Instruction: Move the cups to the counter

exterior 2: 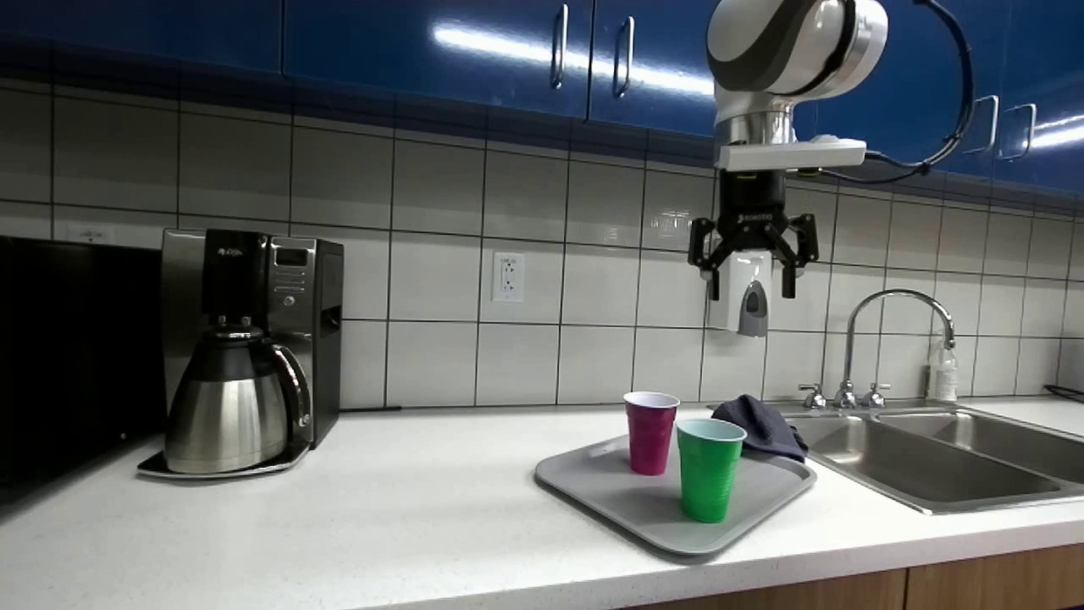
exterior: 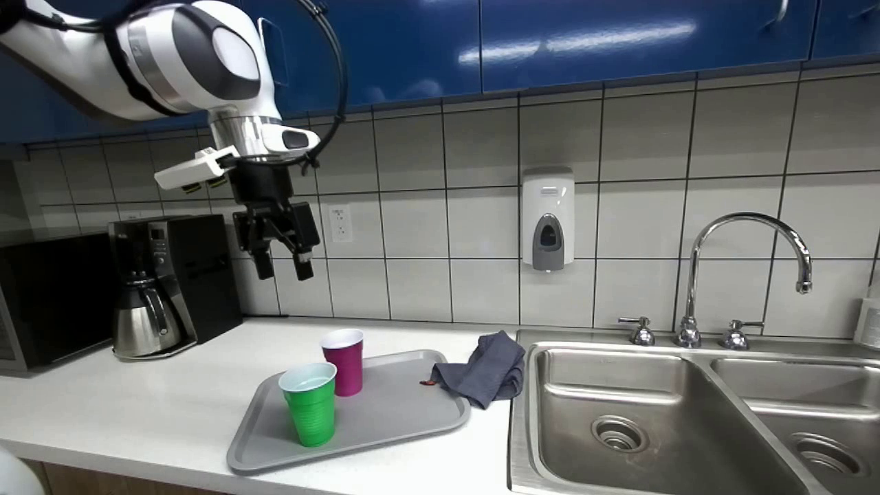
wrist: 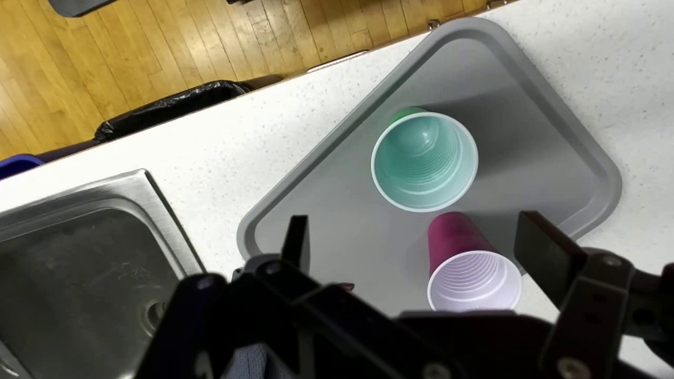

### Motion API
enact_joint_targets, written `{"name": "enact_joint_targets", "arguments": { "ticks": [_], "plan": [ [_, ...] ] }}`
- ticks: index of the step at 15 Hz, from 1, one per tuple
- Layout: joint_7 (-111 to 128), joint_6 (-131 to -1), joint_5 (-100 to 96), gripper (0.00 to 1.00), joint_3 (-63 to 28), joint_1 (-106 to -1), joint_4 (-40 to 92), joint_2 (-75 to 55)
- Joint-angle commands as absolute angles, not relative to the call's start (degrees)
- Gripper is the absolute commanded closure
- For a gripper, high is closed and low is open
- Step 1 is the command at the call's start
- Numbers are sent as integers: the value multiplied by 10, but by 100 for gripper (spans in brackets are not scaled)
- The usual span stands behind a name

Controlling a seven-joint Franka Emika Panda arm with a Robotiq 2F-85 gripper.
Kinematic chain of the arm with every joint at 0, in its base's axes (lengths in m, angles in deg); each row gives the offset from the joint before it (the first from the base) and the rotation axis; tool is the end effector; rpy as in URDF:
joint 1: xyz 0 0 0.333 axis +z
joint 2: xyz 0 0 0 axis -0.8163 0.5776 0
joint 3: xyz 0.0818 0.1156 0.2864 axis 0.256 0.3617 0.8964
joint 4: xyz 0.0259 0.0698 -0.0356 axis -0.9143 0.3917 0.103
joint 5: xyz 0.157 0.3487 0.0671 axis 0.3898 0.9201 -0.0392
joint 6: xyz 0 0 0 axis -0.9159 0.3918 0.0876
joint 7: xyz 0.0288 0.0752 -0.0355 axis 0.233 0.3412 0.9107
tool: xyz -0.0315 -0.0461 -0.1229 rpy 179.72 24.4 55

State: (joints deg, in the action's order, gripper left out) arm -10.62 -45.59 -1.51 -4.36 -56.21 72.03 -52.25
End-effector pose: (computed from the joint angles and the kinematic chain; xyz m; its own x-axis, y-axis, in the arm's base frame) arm 0.4046 0.0519 0.4514 0.9614 -0.2692 0.0572 -0.2736 -0.9574 0.0924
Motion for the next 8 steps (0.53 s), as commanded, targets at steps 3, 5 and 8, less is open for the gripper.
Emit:
{"name": "enact_joint_targets", "arguments": {
  "ticks": [3, 5, 8],
  "plan": [
    [-139, -527, -31, 0, -45, -571, 735, -477],
    [-144, -545, -33, 0, -46, -571, 737, -461],
    [-149, -564, -40, 0, -46, -570, 739, -441]
  ]
}}
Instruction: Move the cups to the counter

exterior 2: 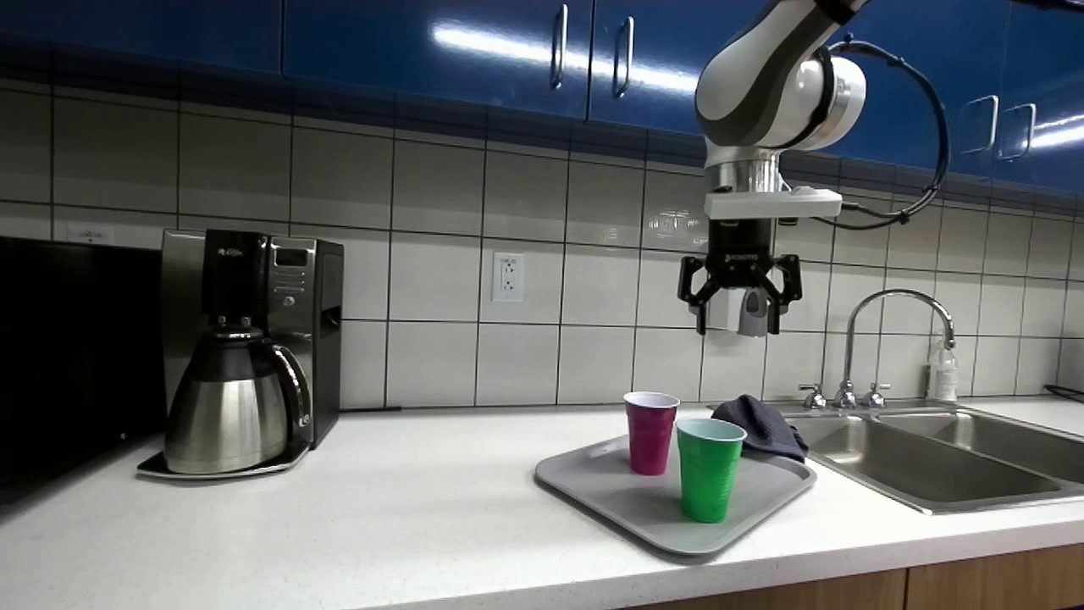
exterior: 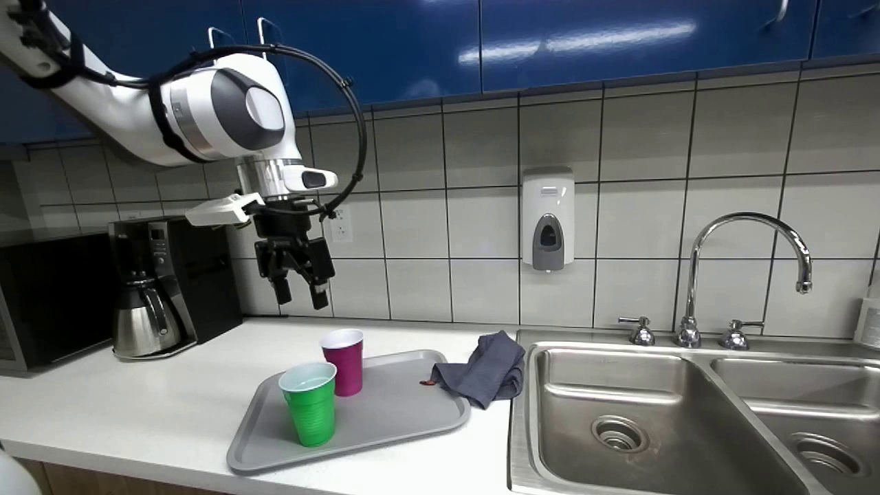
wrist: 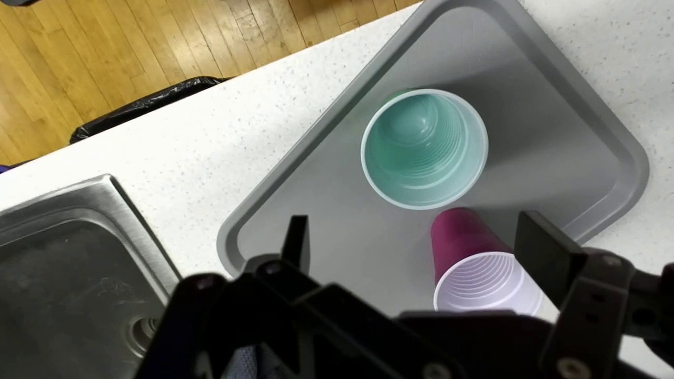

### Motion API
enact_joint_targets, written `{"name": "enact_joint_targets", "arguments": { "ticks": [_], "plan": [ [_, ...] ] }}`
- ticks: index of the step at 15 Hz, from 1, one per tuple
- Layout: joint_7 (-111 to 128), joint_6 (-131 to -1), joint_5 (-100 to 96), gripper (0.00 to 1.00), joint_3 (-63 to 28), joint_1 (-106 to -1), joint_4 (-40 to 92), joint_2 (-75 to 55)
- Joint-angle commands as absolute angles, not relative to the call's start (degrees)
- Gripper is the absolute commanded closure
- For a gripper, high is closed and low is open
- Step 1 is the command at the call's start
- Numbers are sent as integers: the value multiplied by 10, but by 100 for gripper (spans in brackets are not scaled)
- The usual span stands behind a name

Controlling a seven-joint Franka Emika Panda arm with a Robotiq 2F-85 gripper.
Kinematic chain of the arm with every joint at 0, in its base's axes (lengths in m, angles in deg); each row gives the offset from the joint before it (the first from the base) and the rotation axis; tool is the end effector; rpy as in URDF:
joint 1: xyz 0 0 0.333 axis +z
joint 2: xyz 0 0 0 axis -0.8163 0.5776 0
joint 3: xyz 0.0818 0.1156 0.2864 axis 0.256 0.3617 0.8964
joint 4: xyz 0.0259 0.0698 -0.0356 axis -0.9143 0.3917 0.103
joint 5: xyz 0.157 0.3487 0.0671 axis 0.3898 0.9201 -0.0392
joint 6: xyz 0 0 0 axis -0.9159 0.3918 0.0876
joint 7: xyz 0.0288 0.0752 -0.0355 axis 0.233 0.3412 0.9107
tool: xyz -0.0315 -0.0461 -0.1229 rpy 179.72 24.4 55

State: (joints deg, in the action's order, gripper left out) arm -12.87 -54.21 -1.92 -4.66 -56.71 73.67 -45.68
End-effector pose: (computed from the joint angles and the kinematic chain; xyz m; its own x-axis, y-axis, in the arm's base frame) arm 0.4294 0.0477 0.4041 0.9505 -0.3047 0.0615 -0.3087 -0.9483 0.0731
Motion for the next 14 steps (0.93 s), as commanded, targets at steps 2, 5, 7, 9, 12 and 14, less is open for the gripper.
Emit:
{"name": "enact_joint_targets", "arguments": {
  "ticks": [2, 5, 7, 9, 12, 14],
  "plan": [
    [-155, -577, -49, 0, -47, -570, 740, -427],
    [-165, -600, -65, 0, -48, -570, 742, -408],
    [-168, -616, -75, 0, -50, -568, 745, -396],
    [-174, -630, -81, 0, -52, -567, 747, -385],
    [-176, -646, -79, 0, -55, -565, 748, -368],
    [-179, -651, -77, 0, -57, -564, 749, -359]
  ]
}}
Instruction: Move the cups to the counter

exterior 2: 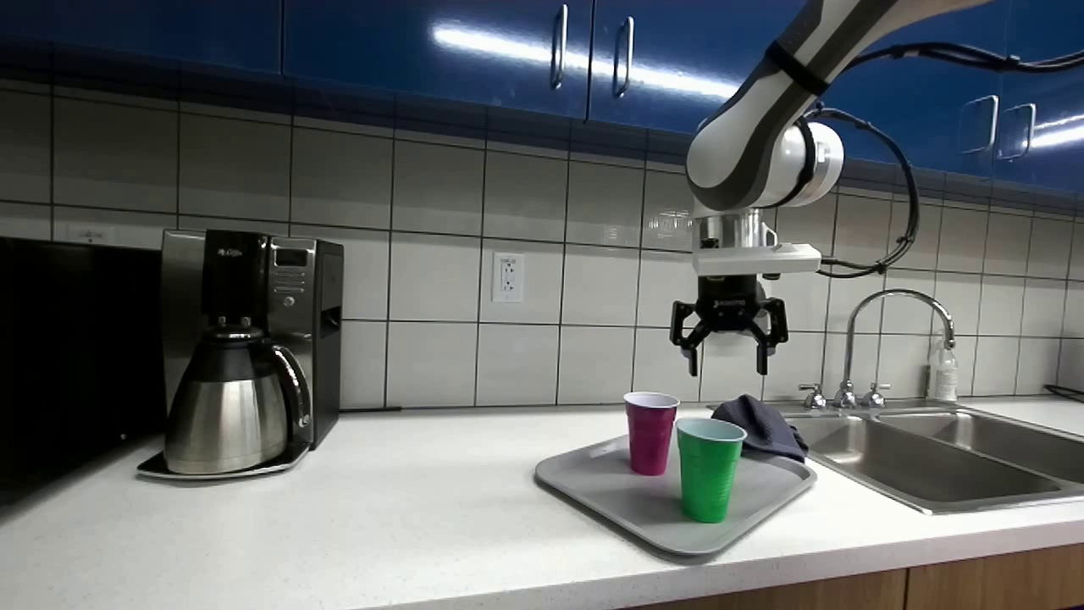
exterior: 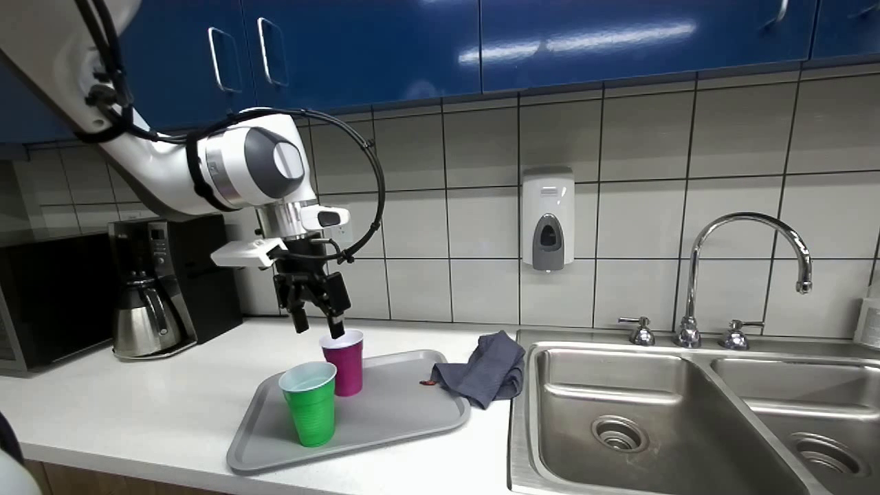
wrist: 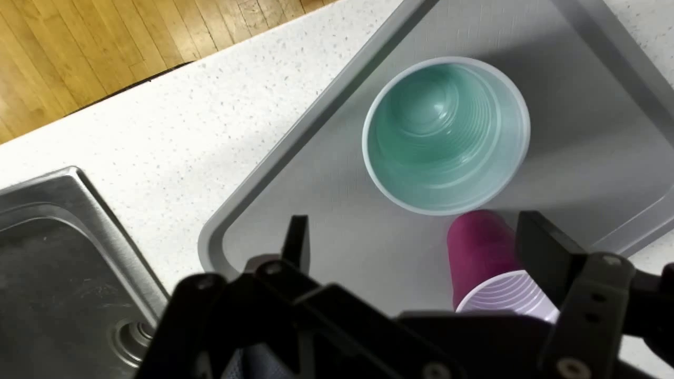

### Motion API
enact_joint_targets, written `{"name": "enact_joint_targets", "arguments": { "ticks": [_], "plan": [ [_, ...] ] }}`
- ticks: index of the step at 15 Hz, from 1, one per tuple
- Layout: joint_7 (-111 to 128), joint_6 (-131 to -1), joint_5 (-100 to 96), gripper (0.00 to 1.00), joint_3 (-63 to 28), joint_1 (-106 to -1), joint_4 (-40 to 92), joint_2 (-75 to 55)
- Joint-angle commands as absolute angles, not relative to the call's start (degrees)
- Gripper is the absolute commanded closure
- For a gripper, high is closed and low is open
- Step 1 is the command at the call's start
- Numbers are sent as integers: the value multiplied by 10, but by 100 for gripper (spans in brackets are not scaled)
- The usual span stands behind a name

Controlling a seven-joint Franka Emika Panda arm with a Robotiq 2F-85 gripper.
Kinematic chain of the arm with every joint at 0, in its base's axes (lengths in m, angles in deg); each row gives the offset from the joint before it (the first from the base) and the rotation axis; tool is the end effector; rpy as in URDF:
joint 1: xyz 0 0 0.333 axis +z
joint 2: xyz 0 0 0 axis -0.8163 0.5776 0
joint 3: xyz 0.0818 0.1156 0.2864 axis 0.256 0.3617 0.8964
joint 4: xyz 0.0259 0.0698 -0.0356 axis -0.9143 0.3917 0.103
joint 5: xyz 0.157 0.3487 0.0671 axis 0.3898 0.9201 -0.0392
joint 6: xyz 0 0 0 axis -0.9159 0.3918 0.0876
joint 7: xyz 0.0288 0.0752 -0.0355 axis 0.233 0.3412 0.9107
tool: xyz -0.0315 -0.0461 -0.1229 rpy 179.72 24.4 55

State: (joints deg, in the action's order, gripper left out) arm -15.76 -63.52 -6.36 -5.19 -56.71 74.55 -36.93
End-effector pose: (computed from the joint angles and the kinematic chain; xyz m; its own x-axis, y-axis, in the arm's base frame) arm 0.4536 0.0436 0.3452 0.9513 -0.2996 0.0721 -0.3058 -0.9469 0.0998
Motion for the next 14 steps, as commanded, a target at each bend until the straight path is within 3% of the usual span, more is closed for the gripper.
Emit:
{"name": "enact_joint_targets", "arguments": {
  "ticks": [1, 14],
  "plan": [
    [-179, -653, -76, 0, -58, -563, 750, -354],
    [-183, -686, -92, 0, -76, -555, 758, -295]
  ]
}}
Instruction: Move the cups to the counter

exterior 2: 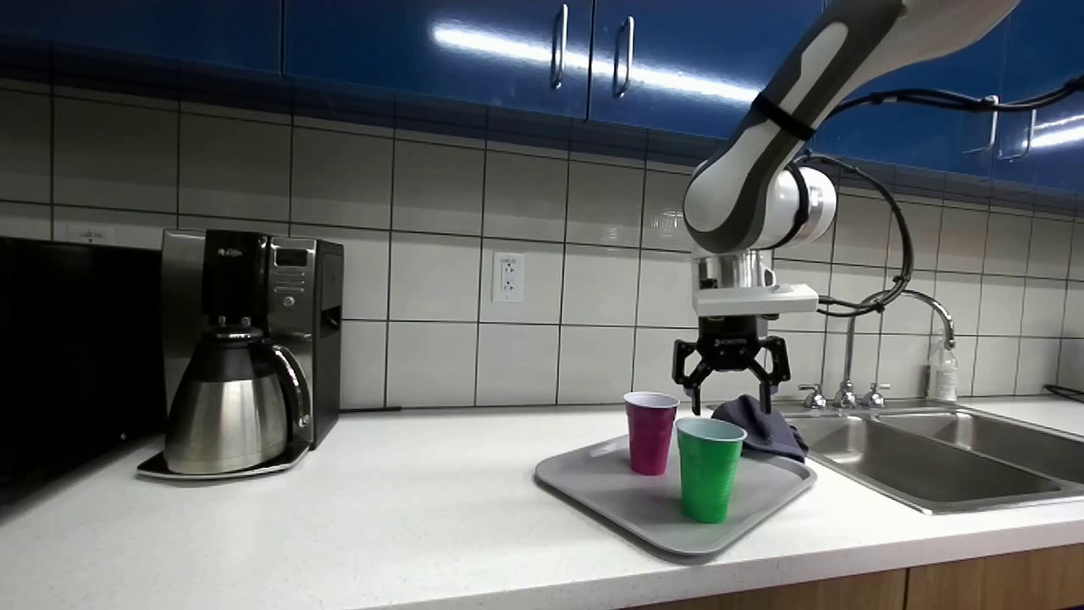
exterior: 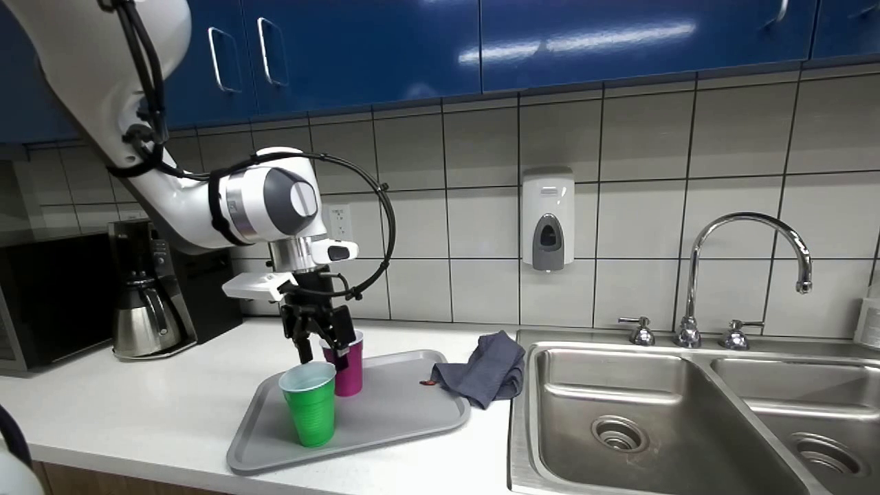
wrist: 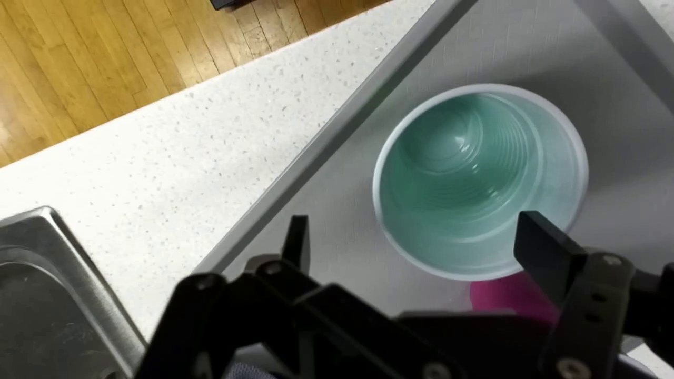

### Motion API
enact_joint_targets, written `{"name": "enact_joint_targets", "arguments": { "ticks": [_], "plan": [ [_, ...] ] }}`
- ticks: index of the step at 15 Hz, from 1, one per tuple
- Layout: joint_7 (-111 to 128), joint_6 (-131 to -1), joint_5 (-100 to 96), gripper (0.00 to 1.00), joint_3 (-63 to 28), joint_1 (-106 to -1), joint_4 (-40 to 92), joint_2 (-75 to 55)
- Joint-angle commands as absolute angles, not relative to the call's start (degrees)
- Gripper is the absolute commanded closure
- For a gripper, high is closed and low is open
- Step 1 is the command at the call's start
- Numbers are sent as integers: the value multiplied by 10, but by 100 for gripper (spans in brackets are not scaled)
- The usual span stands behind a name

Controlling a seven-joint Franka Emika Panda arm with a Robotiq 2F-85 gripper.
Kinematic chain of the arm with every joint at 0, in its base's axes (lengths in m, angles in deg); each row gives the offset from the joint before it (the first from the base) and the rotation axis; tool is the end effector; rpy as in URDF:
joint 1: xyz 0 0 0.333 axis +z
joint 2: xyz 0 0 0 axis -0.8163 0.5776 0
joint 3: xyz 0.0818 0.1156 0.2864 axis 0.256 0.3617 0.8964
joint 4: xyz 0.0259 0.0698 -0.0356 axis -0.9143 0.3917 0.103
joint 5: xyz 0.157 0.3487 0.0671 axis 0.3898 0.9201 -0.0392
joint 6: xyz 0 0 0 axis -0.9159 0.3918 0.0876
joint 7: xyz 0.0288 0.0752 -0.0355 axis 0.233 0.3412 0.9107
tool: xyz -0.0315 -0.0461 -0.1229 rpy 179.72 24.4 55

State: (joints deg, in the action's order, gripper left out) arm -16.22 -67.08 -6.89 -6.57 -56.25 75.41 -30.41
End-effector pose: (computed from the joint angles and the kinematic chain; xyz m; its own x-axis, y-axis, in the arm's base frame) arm 0.4558 0.0377 0.2928 0.9506 -0.3103 0.0057 -0.3090 -0.9446 0.1105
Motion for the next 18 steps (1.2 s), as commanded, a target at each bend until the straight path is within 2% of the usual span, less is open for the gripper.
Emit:
{"name": "enact_joint_targets", "arguments": {
  "ticks": [1, 11, 12, 13, 14, 18],
  "plan": [
    [-183, -688, -95, 0, -79, -555, 759, -290],
    [-197, -729, -113, 0, -101, -544, 762, -242],
    [-199, -732, -112, 25, -103, -541, 762, -239],
    [-199, -735, -111, 26, -105, -539, 762, -236],
    [-201, -737, -110, 32, -107, -536, 762, -234],
    [-207, -741, -108, 66, -110, -527, 761, -231]
  ]
}}
